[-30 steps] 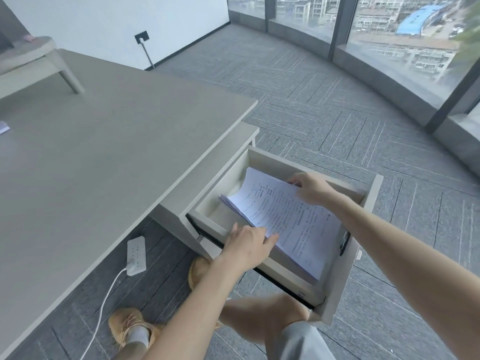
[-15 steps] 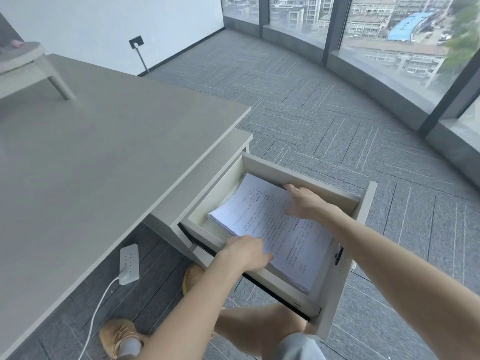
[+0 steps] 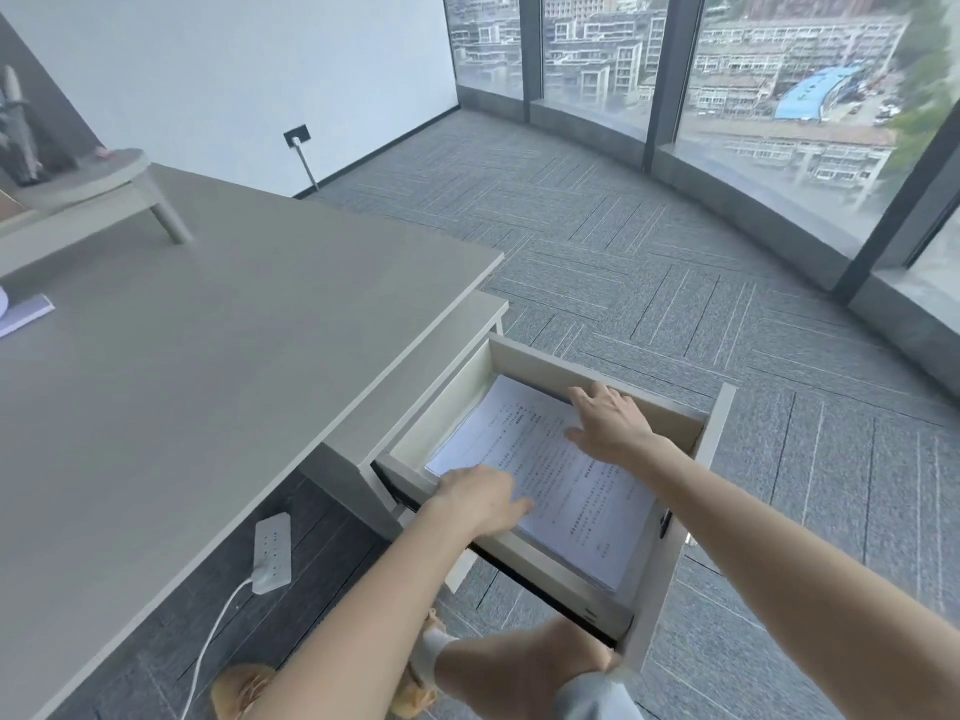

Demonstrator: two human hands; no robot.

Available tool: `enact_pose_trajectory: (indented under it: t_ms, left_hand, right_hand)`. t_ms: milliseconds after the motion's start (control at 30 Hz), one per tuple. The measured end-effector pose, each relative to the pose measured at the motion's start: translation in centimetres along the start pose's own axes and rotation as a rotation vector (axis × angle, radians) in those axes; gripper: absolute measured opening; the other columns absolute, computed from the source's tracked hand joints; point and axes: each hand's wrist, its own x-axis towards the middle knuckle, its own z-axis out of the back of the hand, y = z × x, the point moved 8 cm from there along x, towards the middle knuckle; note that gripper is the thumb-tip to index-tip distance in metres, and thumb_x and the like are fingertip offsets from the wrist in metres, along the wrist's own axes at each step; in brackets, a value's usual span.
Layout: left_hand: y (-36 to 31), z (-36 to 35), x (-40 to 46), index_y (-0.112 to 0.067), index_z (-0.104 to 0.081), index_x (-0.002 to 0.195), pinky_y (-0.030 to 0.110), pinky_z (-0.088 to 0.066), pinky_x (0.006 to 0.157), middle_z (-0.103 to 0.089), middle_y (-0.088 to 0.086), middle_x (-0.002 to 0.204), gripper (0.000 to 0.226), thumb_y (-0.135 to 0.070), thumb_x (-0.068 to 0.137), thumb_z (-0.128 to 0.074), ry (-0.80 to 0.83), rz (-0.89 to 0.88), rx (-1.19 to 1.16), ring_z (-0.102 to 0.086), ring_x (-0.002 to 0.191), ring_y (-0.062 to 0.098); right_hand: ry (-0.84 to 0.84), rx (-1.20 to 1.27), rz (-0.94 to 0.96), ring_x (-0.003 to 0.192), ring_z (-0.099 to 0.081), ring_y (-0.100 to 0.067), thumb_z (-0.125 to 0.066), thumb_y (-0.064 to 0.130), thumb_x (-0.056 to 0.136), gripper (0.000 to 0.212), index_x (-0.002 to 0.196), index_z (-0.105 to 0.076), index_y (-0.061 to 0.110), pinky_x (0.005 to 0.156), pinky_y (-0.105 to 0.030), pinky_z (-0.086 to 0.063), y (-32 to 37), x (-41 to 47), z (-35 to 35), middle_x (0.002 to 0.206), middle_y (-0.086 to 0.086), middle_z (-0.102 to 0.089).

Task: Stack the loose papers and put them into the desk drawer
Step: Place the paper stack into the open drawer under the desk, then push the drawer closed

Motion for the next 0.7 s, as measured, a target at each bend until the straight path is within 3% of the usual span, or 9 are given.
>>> enact_pose_trajectory:
  t_ms: [100, 167, 267, 400, 467, 567, 633, 700]
  left_hand:
    - [1.5, 3.0, -1.1, -0.016, -0.053, 0.134, 0.039, -0.046, 0.089, -0.064, 0.013, 0.13, 0.055, -0.056, 0.098, -0.04, -0.147, 0.005, -0.076, -0.06, 0.117, 0.033]
    - [2.9, 5.4, -2.0, -0.018, -0.049, 0.14, 0.04, -0.049, 0.093, -0.062, 0.012, 0.136, 0.055, -0.051, 0.097, -0.045, -0.268, -0.009, -0.129, -0.06, 0.121, 0.033]
    - [4.7, 9.5, -3.8, -0.018, -0.051, 0.141, 0.038, -0.047, 0.099, -0.059, 0.007, 0.143, 0.048, -0.038, 0.097, -0.051, -0.457, -0.055, -0.193, -0.056, 0.127, 0.03]
    - [7.0, 13.5, -5.7, -0.012, -0.054, 0.138, 0.041, -0.04, 0.109, -0.056, 0.011, 0.144, 0.044, -0.025, 0.096, -0.056, -0.668, -0.084, -0.198, -0.047, 0.137, 0.029]
    - [8.0, 13.9, -5.8, -0.013, -0.047, 0.145, 0.043, -0.03, 0.117, -0.045, 0.013, 0.155, 0.052, -0.027, 0.096, -0.055, -0.677, -0.044, -0.108, -0.032, 0.148, 0.03]
    - [9.6, 12.7, -5.0, -0.02, -0.022, 0.158, 0.051, -0.013, 0.123, -0.014, 0.015, 0.168, 0.07, -0.035, 0.097, -0.052, -0.516, 0.059, 0.088, -0.008, 0.155, 0.034]
    - [11.0, 11.8, -4.7, -0.024, -0.006, 0.161, 0.057, -0.009, 0.122, -0.001, 0.01, 0.17, 0.08, -0.039, 0.096, -0.052, -0.437, 0.123, 0.106, -0.002, 0.155, 0.037]
    - [12.2, 11.1, -4.3, -0.03, 0.004, 0.16, 0.062, -0.011, 0.12, 0.006, 0.001, 0.17, 0.088, -0.039, 0.094, -0.054, -0.41, 0.136, 0.077, 0.0, 0.155, 0.039]
  right_hand:
    - [-0.018, 0.06, -0.013, 0.123, -0.056, -0.034, -0.061, 0.04, 0.093, 0.055, 0.14, -0.048, 0.014, 0.104, -0.044, -0.042, -0.2, -2.4, 1.7, 0.132, -0.014, -0.054]
    - [-0.068, 0.137, -0.027, 0.121, -0.055, -0.032, -0.055, 0.027, 0.094, 0.045, 0.138, -0.052, 0.014, 0.103, -0.044, -0.042, -0.7, -4.5, 3.0, 0.133, -0.013, -0.054]
    - [-0.225, 0.284, -0.06, 0.122, -0.054, -0.031, -0.045, -0.002, 0.085, 0.056, 0.137, -0.058, 0.014, 0.103, -0.04, -0.039, -1.9, -8.7, 5.2, 0.139, -0.01, -0.054]
    - [-0.448, 0.323, -0.209, 0.124, -0.051, -0.034, -0.049, -0.005, 0.079, 0.057, 0.133, -0.058, 0.013, 0.106, -0.044, -0.036, -5.3, -14.5, 6.2, 0.141, -0.013, -0.052]
    - [-0.44, 0.366, -0.316, 0.126, -0.049, -0.037, -0.048, 0.0, 0.084, 0.057, 0.139, -0.051, 0.012, 0.106, -0.048, -0.037, -7.3, -16.4, 5.0, 0.144, -0.016, -0.047]
    - [-0.227, 0.539, -0.393, 0.132, -0.048, -0.036, -0.053, 0.01, 0.088, 0.073, 0.156, -0.029, 0.014, 0.106, -0.046, -0.04, -8.6, -17.4, 1.5, 0.149, -0.017, -0.039]
    - [-0.125, 0.643, -0.379, 0.126, -0.052, -0.034, -0.055, 0.009, 0.089, 0.071, 0.155, -0.03, 0.013, 0.099, -0.04, -0.044, -8.3, -17.4, 0.0, 0.146, -0.018, -0.045]
    - [-0.125, 0.731, -0.368, 0.123, -0.056, -0.032, -0.052, 0.002, 0.089, 0.065, 0.151, -0.036, 0.013, 0.095, -0.038, -0.048, -8.0, -17.3, -0.3, 0.143, -0.017, -0.053]
